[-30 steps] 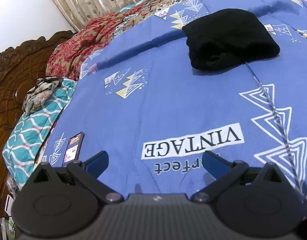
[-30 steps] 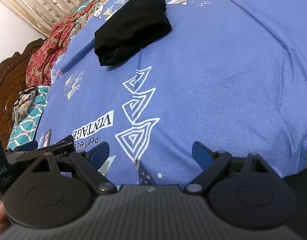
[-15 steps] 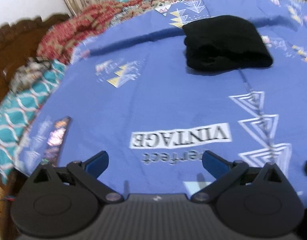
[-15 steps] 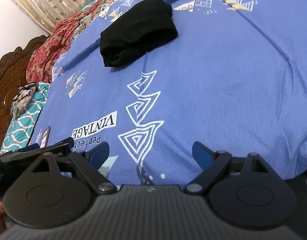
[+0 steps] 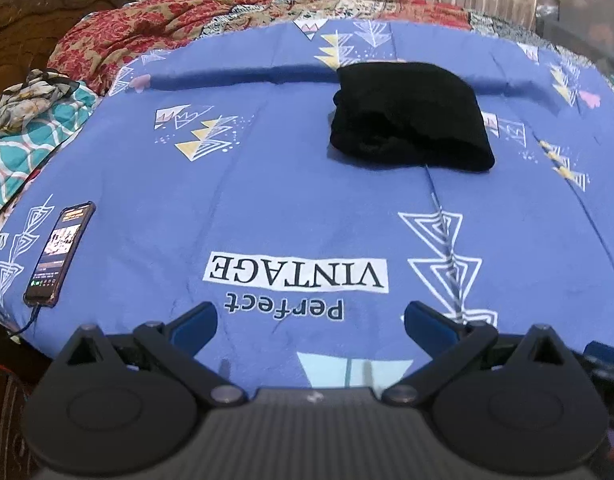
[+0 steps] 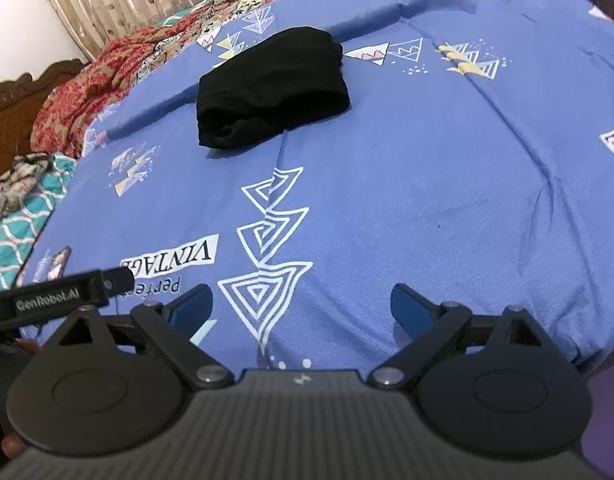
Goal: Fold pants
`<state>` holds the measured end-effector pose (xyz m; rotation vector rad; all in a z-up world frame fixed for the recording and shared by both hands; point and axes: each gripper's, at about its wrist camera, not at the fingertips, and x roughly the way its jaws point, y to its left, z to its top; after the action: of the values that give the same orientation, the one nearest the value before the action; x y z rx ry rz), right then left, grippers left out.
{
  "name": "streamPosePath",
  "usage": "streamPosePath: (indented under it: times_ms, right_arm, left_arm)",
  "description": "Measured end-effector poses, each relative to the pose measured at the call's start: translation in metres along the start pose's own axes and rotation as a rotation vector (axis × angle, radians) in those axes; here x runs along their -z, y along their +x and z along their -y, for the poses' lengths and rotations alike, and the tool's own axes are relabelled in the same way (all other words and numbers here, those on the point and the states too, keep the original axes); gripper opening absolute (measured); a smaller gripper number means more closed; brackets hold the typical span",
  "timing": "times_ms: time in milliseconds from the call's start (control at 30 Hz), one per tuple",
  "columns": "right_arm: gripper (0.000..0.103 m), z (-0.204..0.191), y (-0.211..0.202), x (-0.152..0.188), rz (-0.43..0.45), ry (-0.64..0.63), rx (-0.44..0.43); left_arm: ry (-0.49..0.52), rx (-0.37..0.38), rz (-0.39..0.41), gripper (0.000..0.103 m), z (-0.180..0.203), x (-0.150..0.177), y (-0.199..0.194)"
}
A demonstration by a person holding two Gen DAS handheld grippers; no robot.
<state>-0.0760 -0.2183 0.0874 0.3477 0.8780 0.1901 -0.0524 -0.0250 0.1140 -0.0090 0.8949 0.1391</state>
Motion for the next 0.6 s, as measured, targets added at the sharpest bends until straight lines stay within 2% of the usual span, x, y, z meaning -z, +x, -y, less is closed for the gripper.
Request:
streamPosePath:
  times_ms: [200,467,600]
  right_arm:
    - [0.097,-0.006,-0.001,0.002,0.017,-0.012,0.045]
    - [0.097,-0.025,0.003,0.006,0.01,-0.077,0.083]
    - [0.097,-0.033,0.004,0.006,0.004,-0.122,0.079]
  left_arm:
    - [-0.072,0.025,0.012,0.103,-0.015,-0.001,-0.001]
    - [-0.111,-0.011,0.047,0.103,-0.028,-0.005,-0.004]
    - [-0.15,0.029,0.009,0.103,-0.037,-0.007,0.001]
